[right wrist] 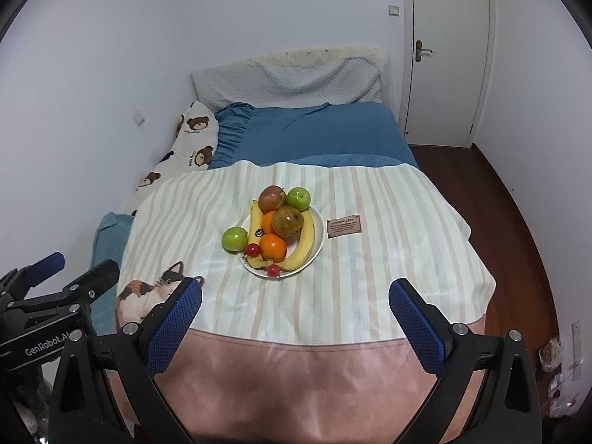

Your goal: Organize fruits

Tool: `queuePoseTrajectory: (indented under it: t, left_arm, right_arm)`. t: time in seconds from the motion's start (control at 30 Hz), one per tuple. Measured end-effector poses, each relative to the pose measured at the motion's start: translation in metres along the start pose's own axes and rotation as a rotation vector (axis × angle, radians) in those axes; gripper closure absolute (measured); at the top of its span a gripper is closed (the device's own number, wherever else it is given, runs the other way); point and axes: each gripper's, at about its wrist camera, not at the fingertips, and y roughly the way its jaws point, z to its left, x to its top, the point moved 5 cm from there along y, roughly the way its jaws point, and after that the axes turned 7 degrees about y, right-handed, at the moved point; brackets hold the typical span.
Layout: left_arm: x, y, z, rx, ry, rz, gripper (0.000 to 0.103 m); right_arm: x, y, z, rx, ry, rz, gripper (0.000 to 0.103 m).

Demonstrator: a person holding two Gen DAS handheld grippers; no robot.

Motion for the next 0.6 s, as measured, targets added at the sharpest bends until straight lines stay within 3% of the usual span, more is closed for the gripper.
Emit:
queuePoseTrajectory:
  t: [0.6]
  left_arm:
    - [0.013, 0.093, 0.007, 0.02, -0.013, 0.081, 0.001]
  right_arm:
    - [0.017, 0.096, 0.0, -0.024, -0.012, 0.038, 0.0]
